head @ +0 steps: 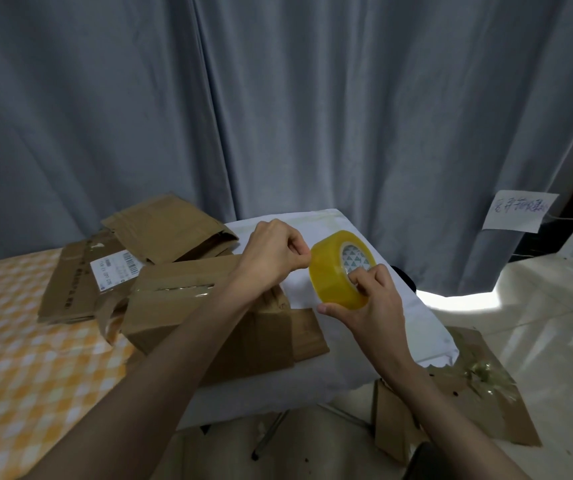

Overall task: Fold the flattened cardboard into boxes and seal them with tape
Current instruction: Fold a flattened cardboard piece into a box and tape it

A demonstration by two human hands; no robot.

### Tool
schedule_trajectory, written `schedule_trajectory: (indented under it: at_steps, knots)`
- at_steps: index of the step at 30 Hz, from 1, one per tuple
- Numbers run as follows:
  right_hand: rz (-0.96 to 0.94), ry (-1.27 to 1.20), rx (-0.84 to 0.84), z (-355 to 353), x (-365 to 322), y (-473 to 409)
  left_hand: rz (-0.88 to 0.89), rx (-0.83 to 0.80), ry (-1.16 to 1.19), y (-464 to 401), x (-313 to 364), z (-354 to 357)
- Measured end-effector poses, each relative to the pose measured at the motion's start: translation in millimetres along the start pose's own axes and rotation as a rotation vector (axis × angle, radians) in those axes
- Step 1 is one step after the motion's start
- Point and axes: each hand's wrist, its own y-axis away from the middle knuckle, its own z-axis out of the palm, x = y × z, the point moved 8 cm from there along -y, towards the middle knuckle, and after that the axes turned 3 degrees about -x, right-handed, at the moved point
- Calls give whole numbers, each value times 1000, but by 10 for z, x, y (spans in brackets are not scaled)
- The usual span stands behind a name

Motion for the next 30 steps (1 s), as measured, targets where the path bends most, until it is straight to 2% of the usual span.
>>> schedule_trajectory:
  at_steps: [14,21,23,26,30]
  knots:
    - [-41,2,-4,-34,-36,52,56,-105,-49,13,69,124]
    - [-23,-45,-29,-65,-51,1,116,-101,-28,70,141,125]
    - [1,-84,-21,-104,-45,-35,150,-32,2,131,163,96]
    - [21,-109,-4,-158,-69,-67,200,173,96,219,124,-59]
    - [46,-109,-7,-109,-84,-75,210,209,48,275,137,30]
